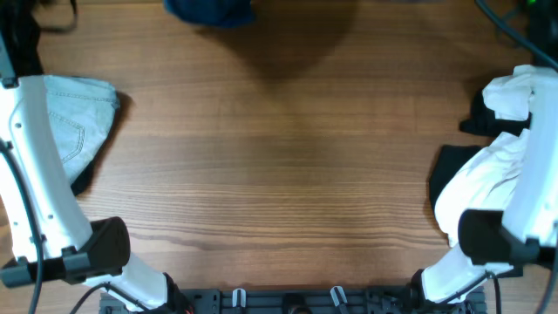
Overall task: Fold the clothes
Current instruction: 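Lift the shirt with both grippers and lay it flat on the table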
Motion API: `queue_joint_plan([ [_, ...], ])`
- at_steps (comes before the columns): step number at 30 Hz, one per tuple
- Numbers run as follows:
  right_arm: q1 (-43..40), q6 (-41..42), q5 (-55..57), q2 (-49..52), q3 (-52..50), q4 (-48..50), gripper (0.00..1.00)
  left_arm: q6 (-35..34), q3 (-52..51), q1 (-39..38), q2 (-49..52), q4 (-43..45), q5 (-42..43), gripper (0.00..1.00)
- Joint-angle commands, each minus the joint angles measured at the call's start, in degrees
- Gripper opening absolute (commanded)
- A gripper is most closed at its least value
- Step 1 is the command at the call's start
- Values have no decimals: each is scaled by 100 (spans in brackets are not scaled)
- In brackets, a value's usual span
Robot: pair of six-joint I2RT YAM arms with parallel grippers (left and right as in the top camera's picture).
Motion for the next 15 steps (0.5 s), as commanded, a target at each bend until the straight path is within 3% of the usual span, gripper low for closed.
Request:
queue_joint_plan([
  [1, -28, 68, 557, 546, -341, -1204, 4, 640, -337, -284, 664, -1808, -61, 4],
  [6, -48, 398, 592, 664, -1493, -2142, 4, 1366, -1421, -619, 1392, -3657, -839, 4],
  [15, -221, 863, 199, 411, -4299, -2116, 5, 1504, -4581, -621, 1182, -3506, -1207, 4],
])
